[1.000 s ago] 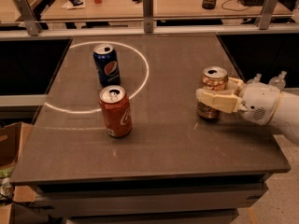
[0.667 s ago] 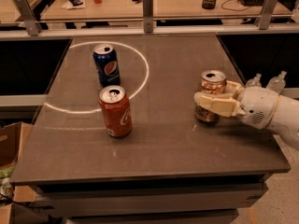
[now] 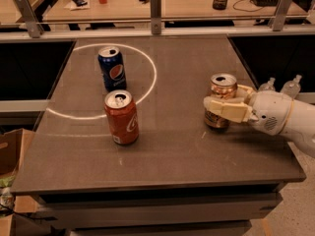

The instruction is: Place orange can upright

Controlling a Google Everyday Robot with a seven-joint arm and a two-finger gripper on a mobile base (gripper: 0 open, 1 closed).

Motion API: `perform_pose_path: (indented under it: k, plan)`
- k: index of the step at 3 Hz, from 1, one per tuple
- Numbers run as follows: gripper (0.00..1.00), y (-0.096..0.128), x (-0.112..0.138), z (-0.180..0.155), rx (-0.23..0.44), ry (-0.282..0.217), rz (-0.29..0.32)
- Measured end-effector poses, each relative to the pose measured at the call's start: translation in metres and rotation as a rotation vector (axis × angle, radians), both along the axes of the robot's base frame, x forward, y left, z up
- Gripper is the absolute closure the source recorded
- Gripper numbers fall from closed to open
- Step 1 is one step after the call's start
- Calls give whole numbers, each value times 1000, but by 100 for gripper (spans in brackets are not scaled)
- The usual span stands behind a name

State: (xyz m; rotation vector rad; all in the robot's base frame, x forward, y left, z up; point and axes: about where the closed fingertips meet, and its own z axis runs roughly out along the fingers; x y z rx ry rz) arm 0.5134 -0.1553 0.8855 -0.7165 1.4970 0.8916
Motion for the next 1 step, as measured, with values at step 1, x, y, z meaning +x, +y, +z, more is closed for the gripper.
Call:
perform_pose_path:
  k: [1]
  plan:
    - [36, 2, 0, 1, 0, -1, 4]
